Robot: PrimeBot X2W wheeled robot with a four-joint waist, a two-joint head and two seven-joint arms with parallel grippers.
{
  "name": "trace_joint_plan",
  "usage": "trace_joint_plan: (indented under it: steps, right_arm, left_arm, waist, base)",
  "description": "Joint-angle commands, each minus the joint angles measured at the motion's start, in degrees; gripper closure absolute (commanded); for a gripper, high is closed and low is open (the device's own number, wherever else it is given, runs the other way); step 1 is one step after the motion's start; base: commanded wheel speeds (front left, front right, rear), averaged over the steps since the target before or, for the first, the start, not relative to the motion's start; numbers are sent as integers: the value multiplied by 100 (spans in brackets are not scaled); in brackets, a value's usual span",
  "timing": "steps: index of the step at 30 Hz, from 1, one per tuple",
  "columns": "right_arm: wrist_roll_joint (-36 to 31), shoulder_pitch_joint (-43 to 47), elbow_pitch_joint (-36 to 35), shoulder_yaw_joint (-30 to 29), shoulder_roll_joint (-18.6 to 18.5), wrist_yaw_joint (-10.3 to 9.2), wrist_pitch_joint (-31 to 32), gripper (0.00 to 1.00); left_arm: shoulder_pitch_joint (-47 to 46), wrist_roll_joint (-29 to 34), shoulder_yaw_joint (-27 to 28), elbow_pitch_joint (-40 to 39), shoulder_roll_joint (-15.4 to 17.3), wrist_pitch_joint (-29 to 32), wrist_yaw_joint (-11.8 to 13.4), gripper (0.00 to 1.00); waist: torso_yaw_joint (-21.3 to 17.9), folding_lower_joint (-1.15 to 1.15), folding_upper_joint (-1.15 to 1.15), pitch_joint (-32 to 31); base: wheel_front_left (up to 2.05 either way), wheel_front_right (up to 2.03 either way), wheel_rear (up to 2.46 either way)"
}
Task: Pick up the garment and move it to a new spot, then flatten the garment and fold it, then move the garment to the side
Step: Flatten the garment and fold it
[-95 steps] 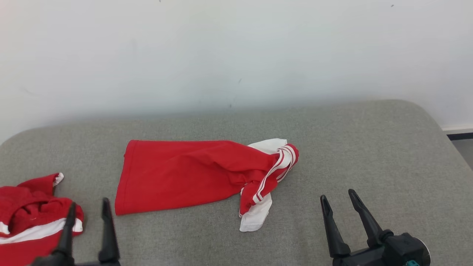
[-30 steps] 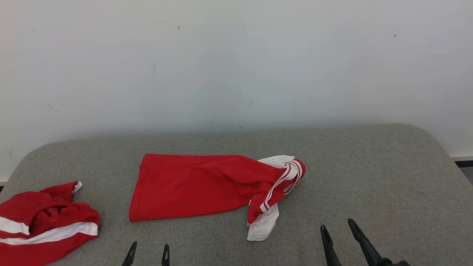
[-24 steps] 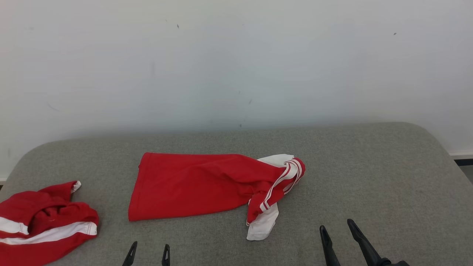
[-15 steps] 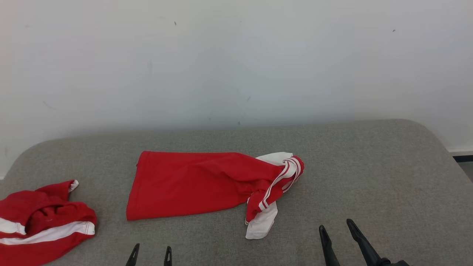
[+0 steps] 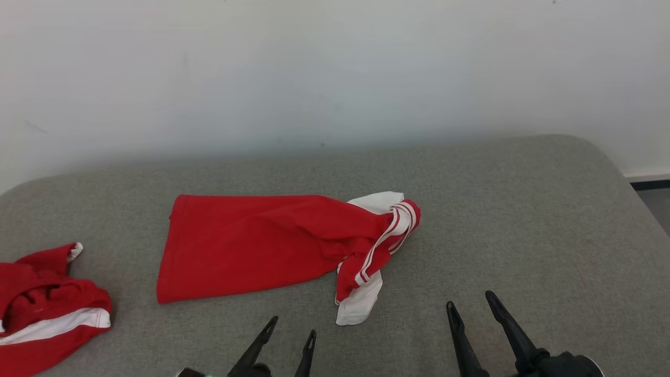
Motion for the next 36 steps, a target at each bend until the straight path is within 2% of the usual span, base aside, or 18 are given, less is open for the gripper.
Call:
trace_joint_plan:
  steps: [1, 6, 17, 24, 25, 26, 34, 36]
  right_arm:
    - [50, -81, -4, 14, -30, -10, -6, 0]
    - [61, -258, -14, 35, -75, -10, -5, 0]
    - [110, -552, -31, 30, -10, -10, -6, 0]
    - [150, -610, -10, 112, 73, -10, -6, 0]
    - [157, -616, -11, 124, 83, -10, -6, 0]
    - [164, -618, -13, 120, 92, -10, -6, 0]
    - [172, -575, 44, 107, 132, -10, -6, 0]
    - [188, -593, 60, 129, 154, -10, -6, 0]
  left_arm:
    - [-164, -5, -37, 108, -29, -24, -7, 0]
    - [-750, -45, -303, 740, -72, -24, -50, 0]
    - [-1712, -16, -662, 1506, -93, -24, -67, 0]
    - [-1952, 86, -620, 1678, -60, -25, 156, 0]
    - [-1968, 79, -609, 1682, -55, -25, 179, 53]
    - [-1990, 72, -619, 1653, -53, -25, 162, 100]
    - [-2057, -102, -661, 1515, -58, -25, 7, 100]
    - [-2124, -311, -607, 1467, -68, -25, -50, 100]
  waist:
    - [-185, -1, -1, 186]
    - [-436, -1, -1, 420]
    - [-899, -1, -1, 868]
    - [-1179, -1, -1, 956]
    - [-1216, -1, -1, 960]
    - [-1245, -1, -1, 962]
    - [-1414, -1, -1, 848]
    - [-1489, -1, -1, 792]
  base:
    - [0, 0, 0]
    - [0, 0, 0]
    - [0, 0, 0]
    - [0, 0, 0]
    - [0, 0, 0]
    - [0, 0, 0]
    - [0, 0, 0]
    - [0, 0, 0]
